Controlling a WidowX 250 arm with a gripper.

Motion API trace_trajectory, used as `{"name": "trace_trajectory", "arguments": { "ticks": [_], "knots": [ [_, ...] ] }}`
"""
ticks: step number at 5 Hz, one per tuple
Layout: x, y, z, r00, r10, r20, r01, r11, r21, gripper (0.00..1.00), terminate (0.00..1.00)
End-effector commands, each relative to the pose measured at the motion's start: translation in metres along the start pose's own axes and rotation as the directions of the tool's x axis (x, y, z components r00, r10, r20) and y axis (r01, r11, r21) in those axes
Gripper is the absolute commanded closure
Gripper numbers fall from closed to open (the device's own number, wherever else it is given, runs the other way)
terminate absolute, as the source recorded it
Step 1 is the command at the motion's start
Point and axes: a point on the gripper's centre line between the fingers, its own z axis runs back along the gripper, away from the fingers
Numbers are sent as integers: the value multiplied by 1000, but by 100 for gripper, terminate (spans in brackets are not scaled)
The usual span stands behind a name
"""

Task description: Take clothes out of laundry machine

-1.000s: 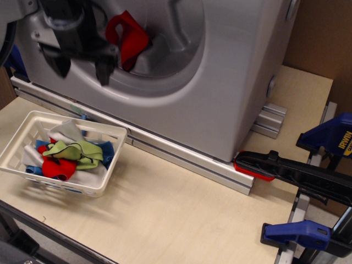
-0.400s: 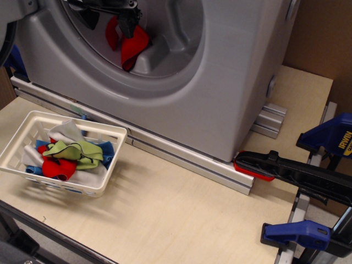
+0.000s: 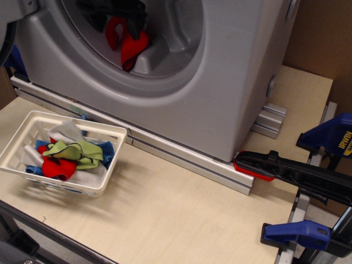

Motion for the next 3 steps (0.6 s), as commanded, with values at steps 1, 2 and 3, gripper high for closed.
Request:
{"name": "trace_trajectory", "arguments": {
  "ticks": [1, 2, 3],
  "knots": [
    [24, -4, -26, 999, 42, -10, -43, 998, -54, 0, 0],
    [26, -7, -28, 999, 43, -23, -42, 998, 43, 100, 0],
    [21, -4, -27, 998, 67, -19, -66, 997, 42, 100, 0]
  ]
}}
